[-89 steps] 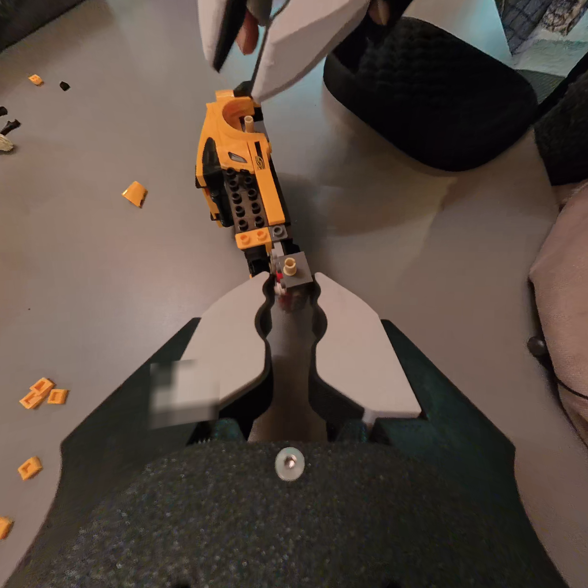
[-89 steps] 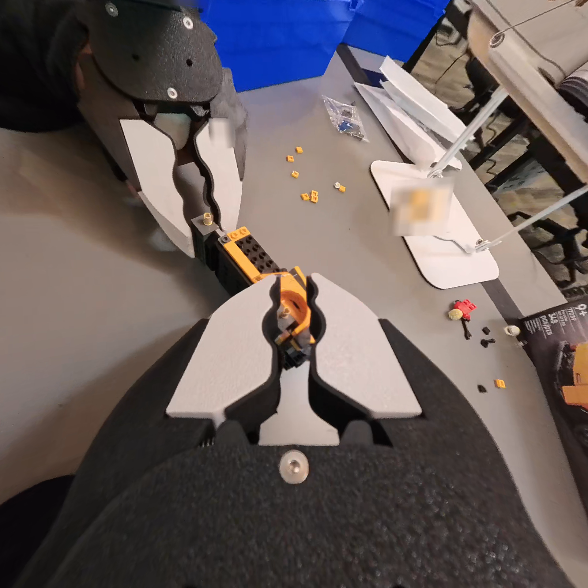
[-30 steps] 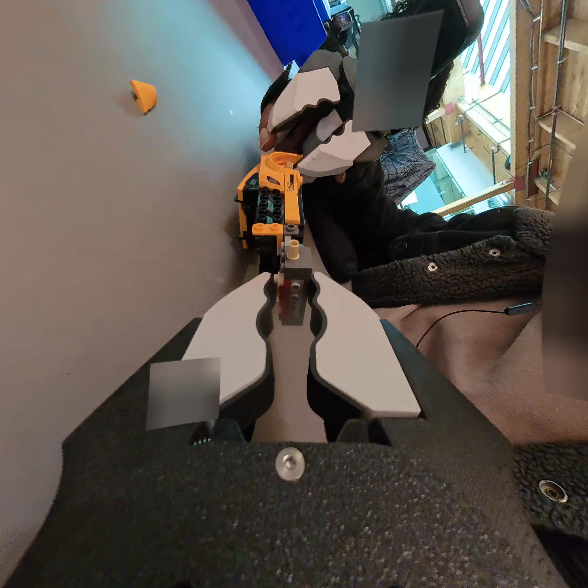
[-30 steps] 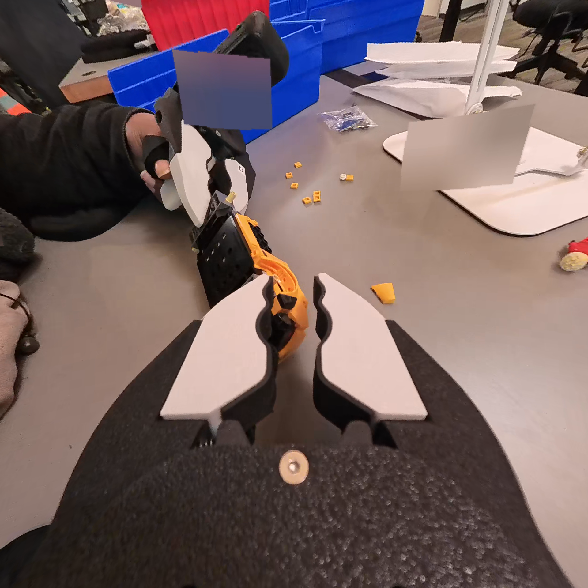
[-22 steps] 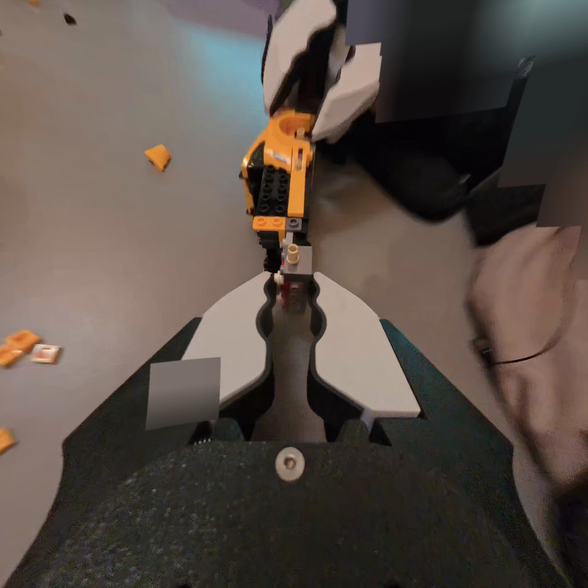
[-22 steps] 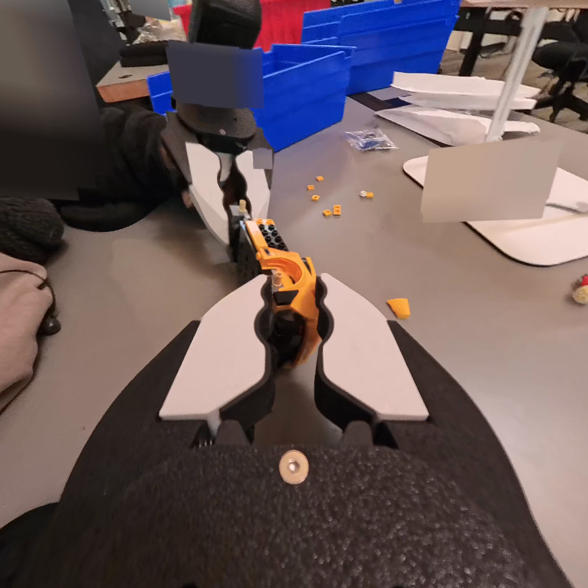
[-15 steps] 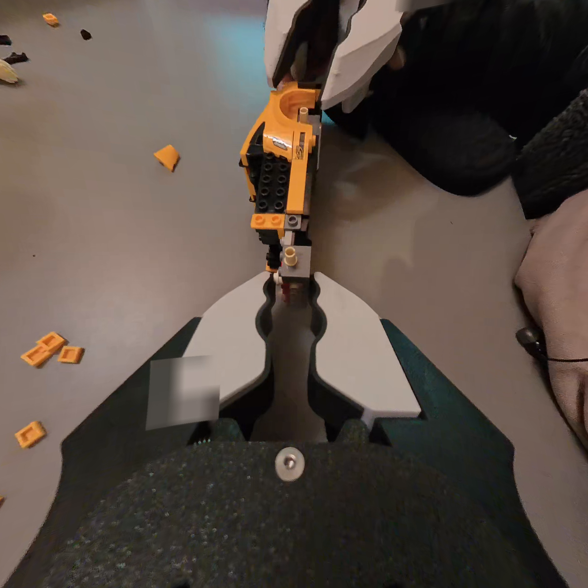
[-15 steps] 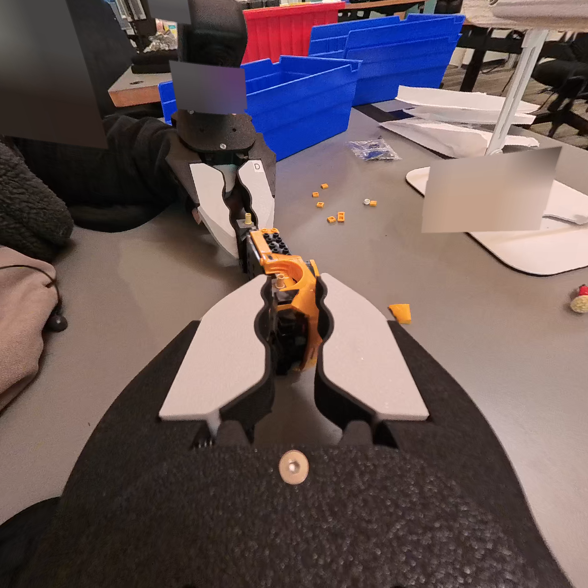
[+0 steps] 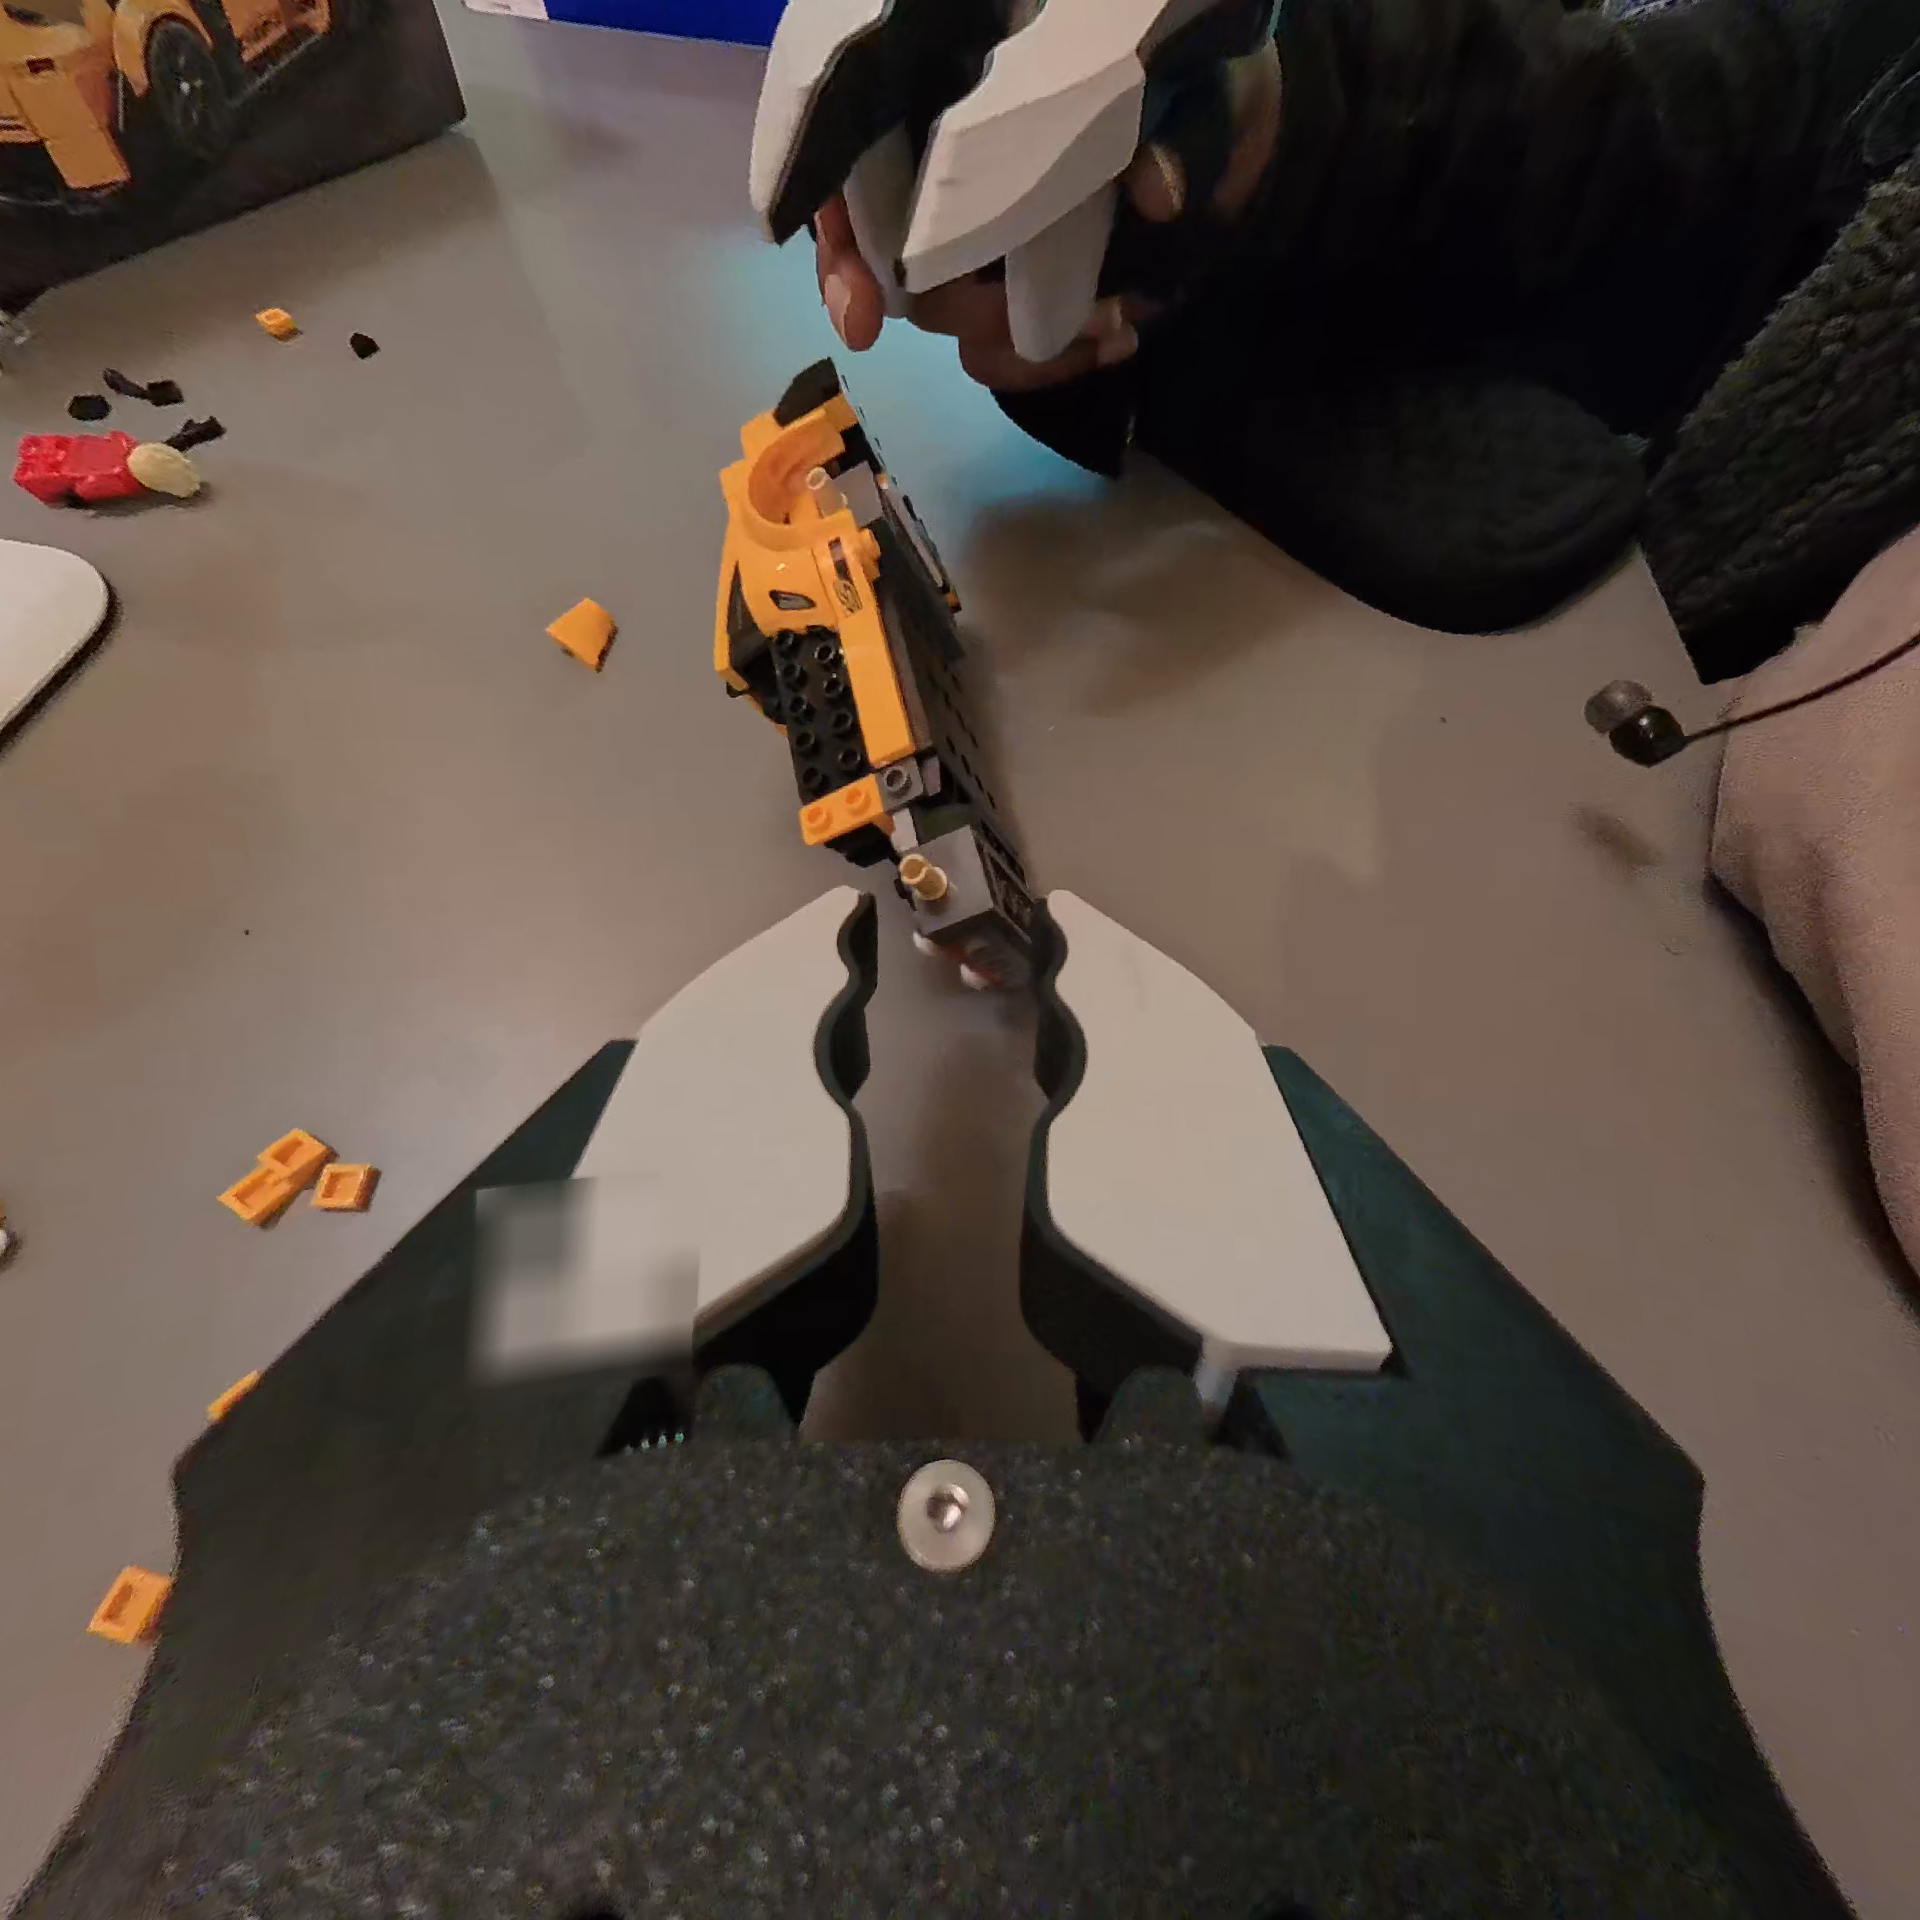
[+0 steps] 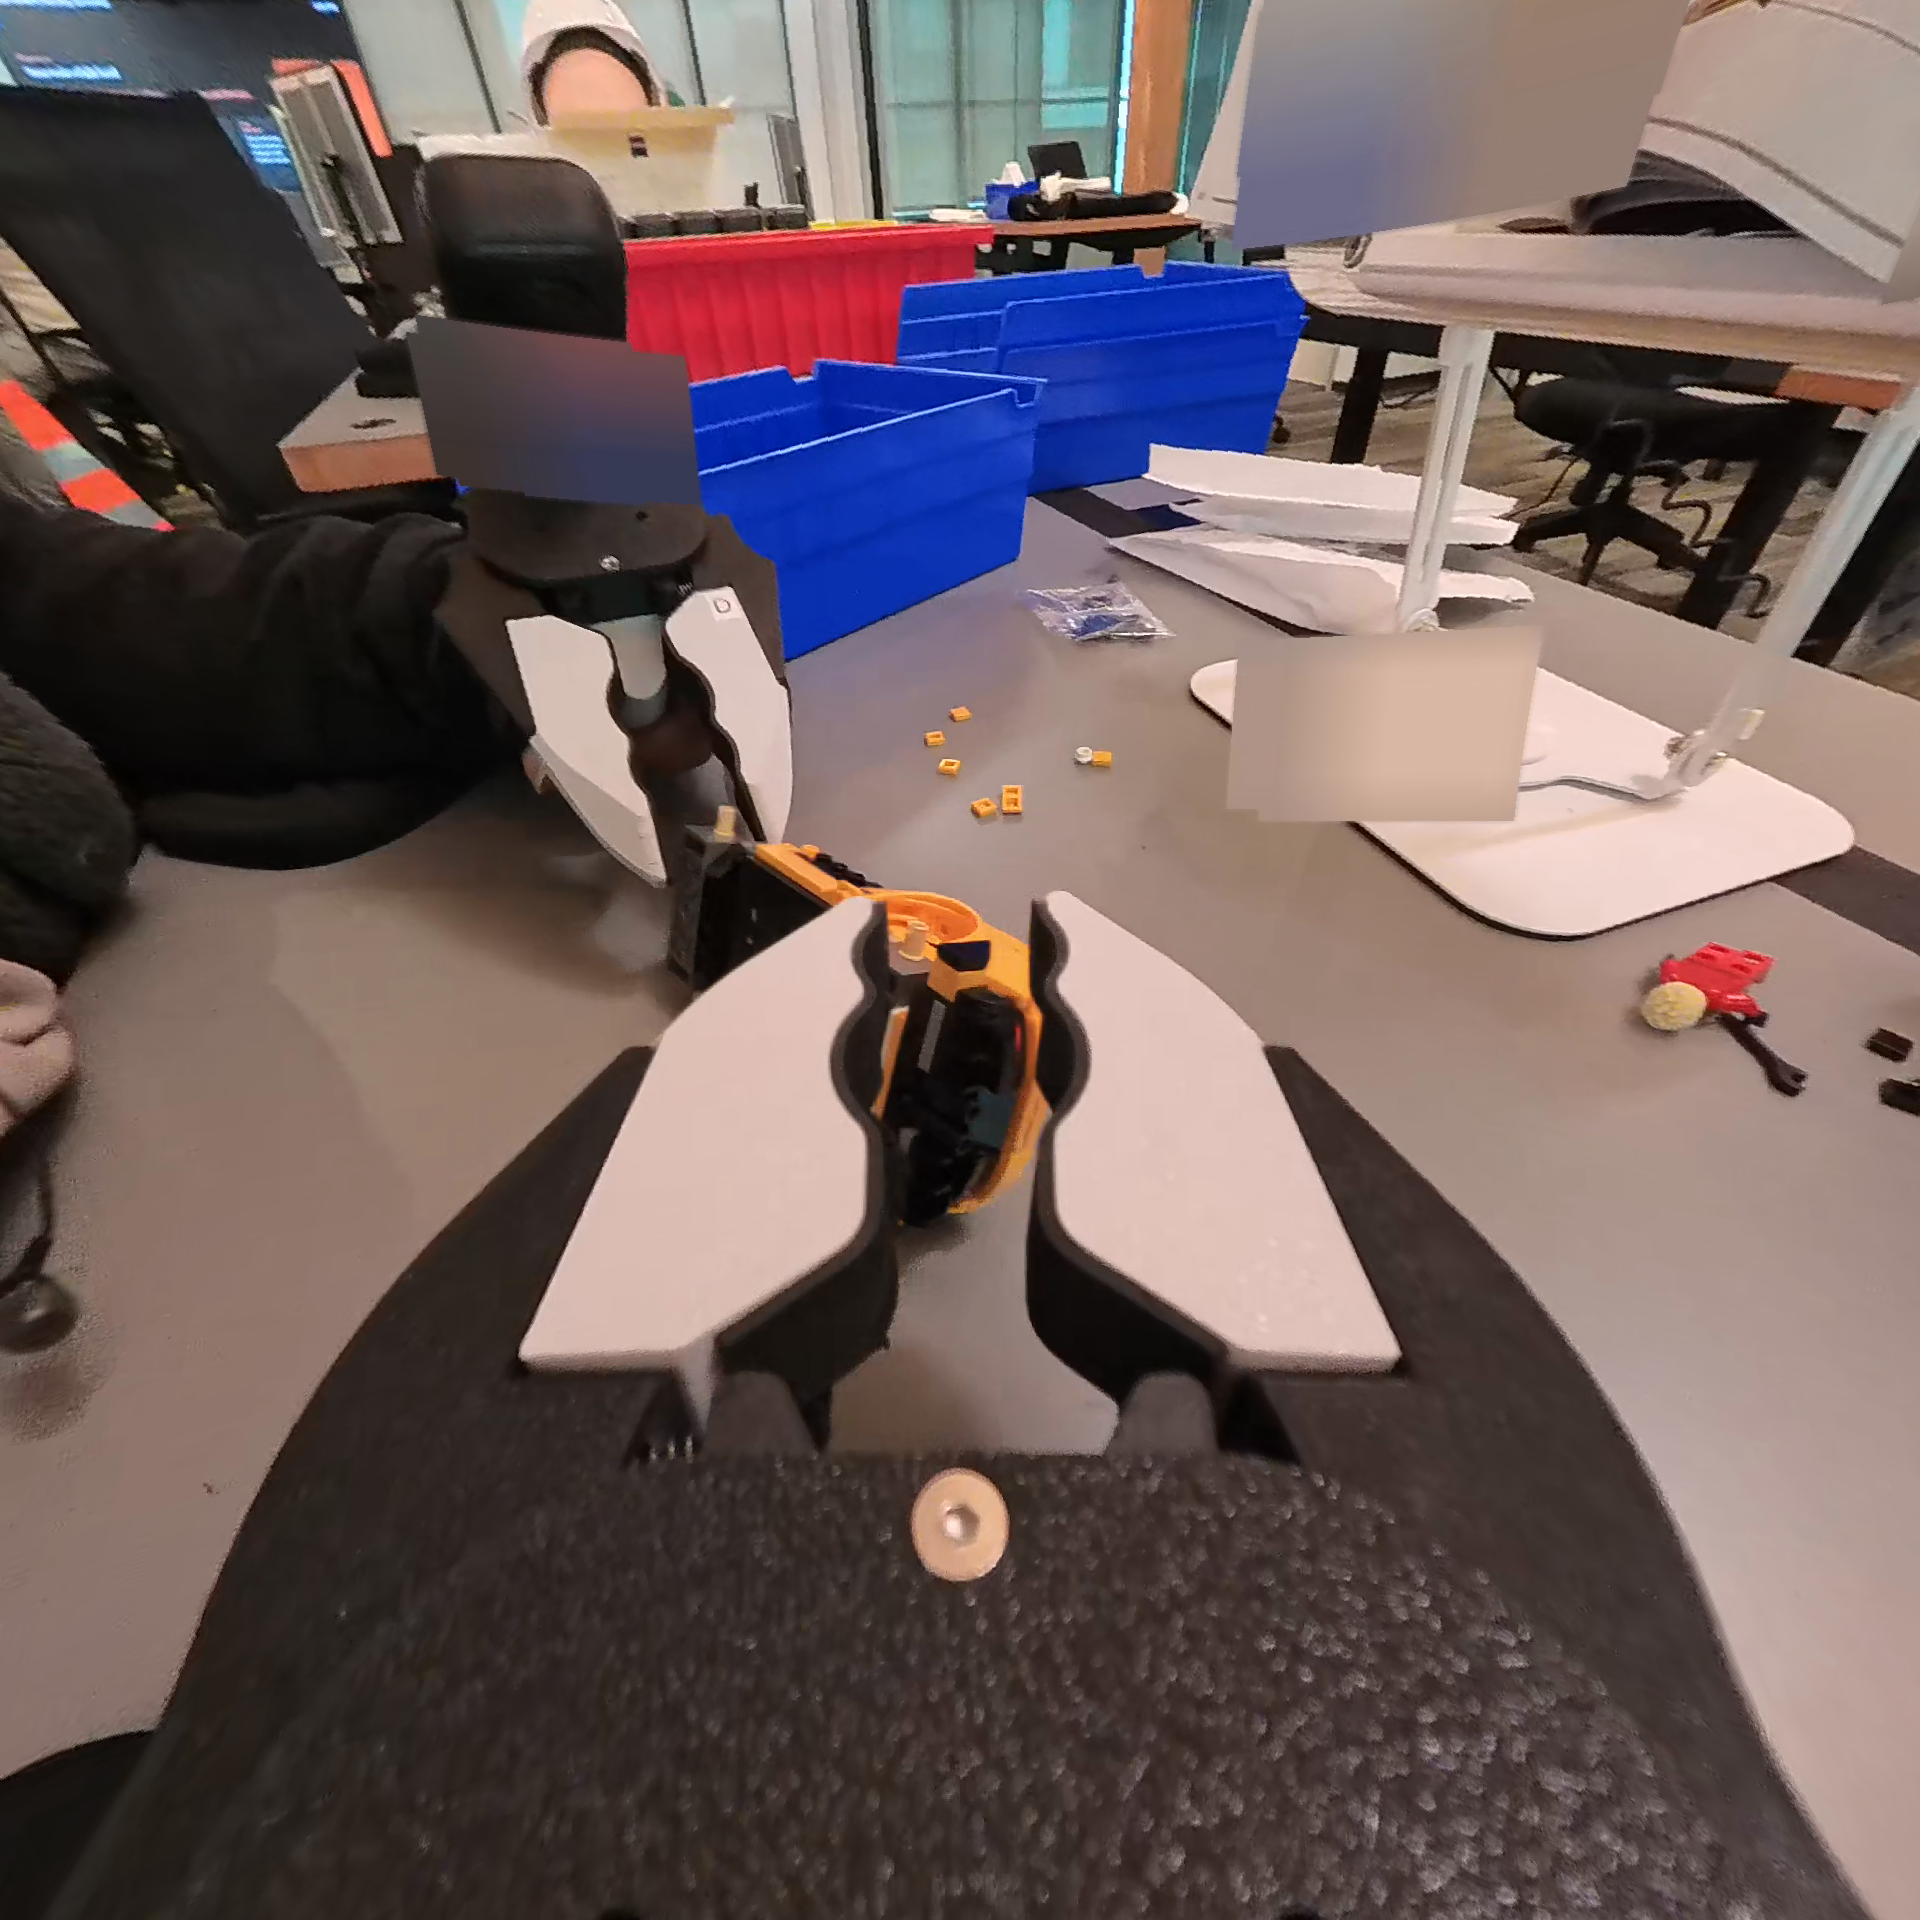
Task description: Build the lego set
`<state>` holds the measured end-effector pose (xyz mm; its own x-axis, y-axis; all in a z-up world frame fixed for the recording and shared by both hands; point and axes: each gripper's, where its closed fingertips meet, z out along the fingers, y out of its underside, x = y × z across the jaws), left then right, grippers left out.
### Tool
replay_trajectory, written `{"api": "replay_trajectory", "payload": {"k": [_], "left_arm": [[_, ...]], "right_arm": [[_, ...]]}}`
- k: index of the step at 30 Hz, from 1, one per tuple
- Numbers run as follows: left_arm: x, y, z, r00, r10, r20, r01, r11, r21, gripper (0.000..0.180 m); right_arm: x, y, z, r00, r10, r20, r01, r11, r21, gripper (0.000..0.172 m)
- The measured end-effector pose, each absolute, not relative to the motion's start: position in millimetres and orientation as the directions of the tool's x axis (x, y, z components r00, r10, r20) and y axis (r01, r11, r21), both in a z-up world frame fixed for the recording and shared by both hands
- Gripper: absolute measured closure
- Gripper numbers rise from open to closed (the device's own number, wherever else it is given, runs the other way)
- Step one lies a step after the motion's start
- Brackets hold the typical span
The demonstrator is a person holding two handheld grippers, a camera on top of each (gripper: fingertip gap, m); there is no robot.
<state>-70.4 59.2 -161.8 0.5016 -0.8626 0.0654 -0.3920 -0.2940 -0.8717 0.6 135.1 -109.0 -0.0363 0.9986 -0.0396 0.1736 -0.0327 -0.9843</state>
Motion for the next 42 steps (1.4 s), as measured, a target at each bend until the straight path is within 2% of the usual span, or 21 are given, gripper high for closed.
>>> {"api": "replay_trajectory", "payload": {"k": [10, 14, 16, 18, 24, 29, 33, 40, 42], "left_arm": [[-70, 58, -161, 0.51, -0.85, 0.136, -0.356, -0.352, -0.866, 0.146], [-65, 59, -171, 0.529, -0.831, 0.174, -0.366, -0.408, -0.837, 0.145], [-58, 61, -172, 0.542, -0.815, 0.207, -0.351, -0.443, -0.825, 0.148], [-52, 64, -176, 0.574, -0.794, 0.198, -0.362, -0.463, -0.809, 0.16], [-58, 62, -176, 0.504, -0.845, -0.175, -0.609, -0.204, -0.767, 0.161], [-64, 63, -175, 0.503, -0.844, -0.187, -0.602, -0.187, -0.776, 0.16], [-63, 61, -183, 0.495, -0.853, -0.168, -0.61, -0.203, -0.766, 0.15], [-63, 56, -172, 0.49, -0.865, -0.103, -0.543, -0.21, -0.813, 0.144], [-63, 52, -161, 0.476, -0.878, -0.041, -0.476, -0.219, -0.852, 0.14]], "right_arm": [[3, 142, -114, 0.003, 1.0, -0.019, 0.199, -0.02, -0.98, 0.146], [1, 140, -122, -0.005, 1.0, -0.018, 0.242, -0.016, -0.97, 0.136], [1, 139, -124, -0.006, 1.0, -0.016, 0.252, -0.014, -0.968, 0.133], [0, 141, -124, 0.0, 1.0, -0.014, 0.253, -0.014, -0.967, 0.133], [4, 146, -117, 0.028, 0.999, -0.018, 0.218, -0.024, -0.976, 0.133], [4, 147, -117, 0.027, 0.999, -0.026, 0.219, -0.031, -0.975, 0.133], [4, 146, -120, 0.024, 1.0, -0.02, 0.231, -0.025, -0.973, 0.133], [4, 146, -120, 0.025, 1.0, -0.018, 0.234, -0.023, -0.972, 0.134], [4, 146, -120, 0.027, 0.999, -0.016, 0.233, -0.022, -0.972, 0.134]]}}
